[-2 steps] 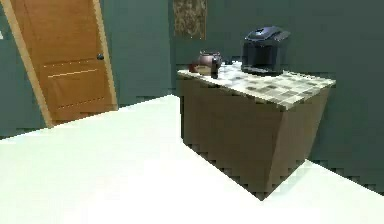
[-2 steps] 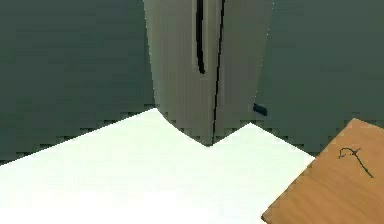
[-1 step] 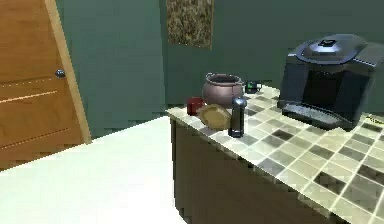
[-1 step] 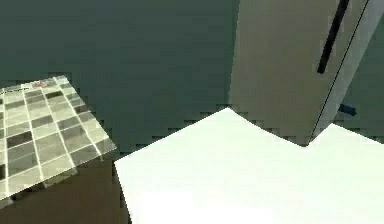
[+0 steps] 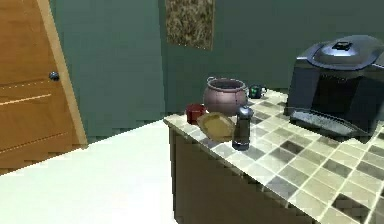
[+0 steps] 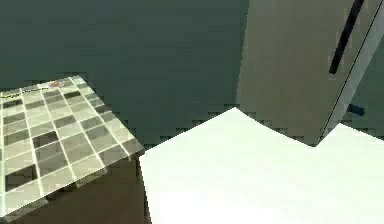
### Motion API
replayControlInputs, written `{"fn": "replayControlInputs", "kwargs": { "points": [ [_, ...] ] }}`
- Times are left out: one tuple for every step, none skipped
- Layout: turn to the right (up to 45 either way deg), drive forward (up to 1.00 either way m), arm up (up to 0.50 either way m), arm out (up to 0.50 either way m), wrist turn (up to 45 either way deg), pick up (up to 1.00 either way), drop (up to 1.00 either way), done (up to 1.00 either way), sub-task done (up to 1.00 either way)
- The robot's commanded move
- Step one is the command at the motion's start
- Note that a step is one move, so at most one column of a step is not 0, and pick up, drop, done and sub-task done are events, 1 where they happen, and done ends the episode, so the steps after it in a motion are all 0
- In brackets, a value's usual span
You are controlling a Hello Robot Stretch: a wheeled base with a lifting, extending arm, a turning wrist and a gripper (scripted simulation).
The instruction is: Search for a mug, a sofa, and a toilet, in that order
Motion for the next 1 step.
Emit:
{"fn": "replayControlInputs", "kwargs": {
  "points": [
    [0.0, 0.00, 0.00, 0.00, 0.0, 0.00, 0.00, 0.00, 1.00]
  ]
}}
